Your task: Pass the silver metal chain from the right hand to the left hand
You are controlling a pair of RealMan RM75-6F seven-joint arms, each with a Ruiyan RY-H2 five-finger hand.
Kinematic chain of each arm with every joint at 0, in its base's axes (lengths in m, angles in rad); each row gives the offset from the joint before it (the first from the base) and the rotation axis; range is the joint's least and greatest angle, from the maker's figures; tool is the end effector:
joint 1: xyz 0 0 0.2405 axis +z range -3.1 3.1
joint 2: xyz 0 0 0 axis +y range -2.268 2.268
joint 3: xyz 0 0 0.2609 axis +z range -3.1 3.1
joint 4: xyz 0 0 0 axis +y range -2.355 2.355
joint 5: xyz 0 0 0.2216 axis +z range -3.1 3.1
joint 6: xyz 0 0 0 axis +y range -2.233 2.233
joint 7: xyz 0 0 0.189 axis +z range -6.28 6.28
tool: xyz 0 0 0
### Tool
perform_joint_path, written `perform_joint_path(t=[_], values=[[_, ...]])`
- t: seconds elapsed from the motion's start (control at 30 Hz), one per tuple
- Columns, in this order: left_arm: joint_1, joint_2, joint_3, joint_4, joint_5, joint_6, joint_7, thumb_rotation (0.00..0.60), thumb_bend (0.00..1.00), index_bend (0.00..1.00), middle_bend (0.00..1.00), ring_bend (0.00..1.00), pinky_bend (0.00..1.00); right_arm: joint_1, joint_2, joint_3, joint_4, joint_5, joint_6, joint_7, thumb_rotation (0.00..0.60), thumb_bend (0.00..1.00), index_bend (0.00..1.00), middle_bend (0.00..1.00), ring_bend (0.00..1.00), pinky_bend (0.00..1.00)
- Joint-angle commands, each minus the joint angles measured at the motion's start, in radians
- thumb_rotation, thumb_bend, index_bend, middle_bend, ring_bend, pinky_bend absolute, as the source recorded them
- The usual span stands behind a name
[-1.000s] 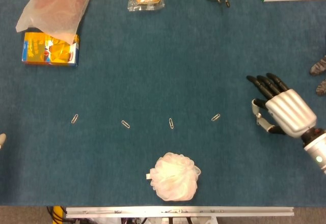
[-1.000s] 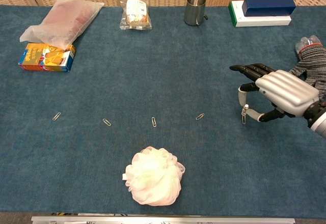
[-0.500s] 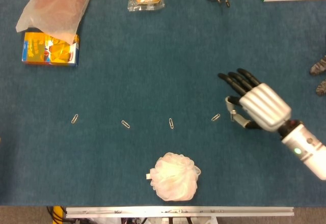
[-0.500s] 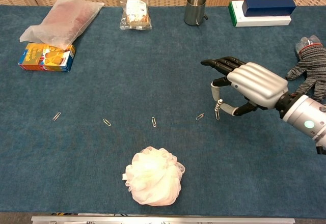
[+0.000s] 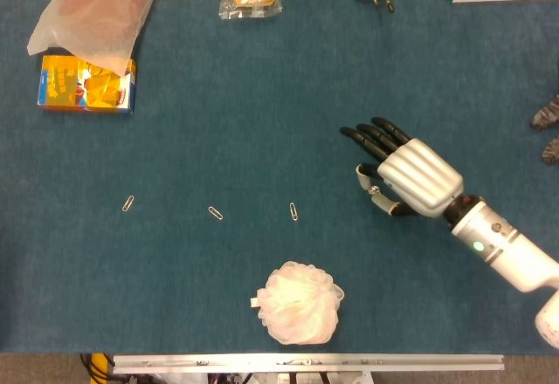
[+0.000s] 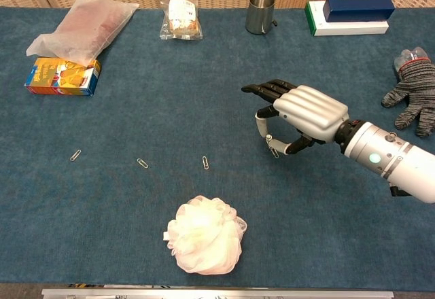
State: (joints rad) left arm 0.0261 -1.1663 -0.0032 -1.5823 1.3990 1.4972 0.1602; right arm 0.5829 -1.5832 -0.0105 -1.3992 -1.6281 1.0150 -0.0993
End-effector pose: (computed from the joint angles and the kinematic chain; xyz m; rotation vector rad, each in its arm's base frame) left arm -0.3643 0.1770 0.1385 -1.3094 -0.9307 -0.6351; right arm -0.1663 -0.2977 -0.0831 2.1750 -0.8469 1.0123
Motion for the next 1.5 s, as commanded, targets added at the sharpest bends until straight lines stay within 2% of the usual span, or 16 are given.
perform_joint_path(t=[0.03,0.47,0.87,1.5], values=[[0.001,0.0,0.0,0.001,0.0,0.0,-0.001,0.6,0.15,0.38,0.43,0.39,0.57,0.007,-0.004,0.002,0.0,-0.004,0.0,0.004,0.6,0.34,0.61,0.02,0.0,0.03],[0.004,-0.001,-0.003,0.002,0.0,0.001,-0.002,0.6,0.15,0.38,0.43,0.39,0.58,0.078,-0.031,0.024,-0.011,-0.051,-0.004,0.036,0.6,0.34,0.61,0.02,0.0,0.03],[0.015,0.004,-0.004,0.014,-0.01,0.004,-0.021,0.6,0.15,0.38,0.43,0.39,0.57,0.163,-0.101,0.043,0.06,-0.065,-0.047,0.095,0.6,0.34,0.61,0.02,0.0,0.03],[0.027,0.011,-0.006,0.039,-0.017,0.004,-0.062,0.6,0.15,0.38,0.43,0.39,0.57,0.228,-0.183,0.035,0.139,-0.062,-0.062,0.16,0.6,0.34,0.61,0.02,0.0,0.03]])
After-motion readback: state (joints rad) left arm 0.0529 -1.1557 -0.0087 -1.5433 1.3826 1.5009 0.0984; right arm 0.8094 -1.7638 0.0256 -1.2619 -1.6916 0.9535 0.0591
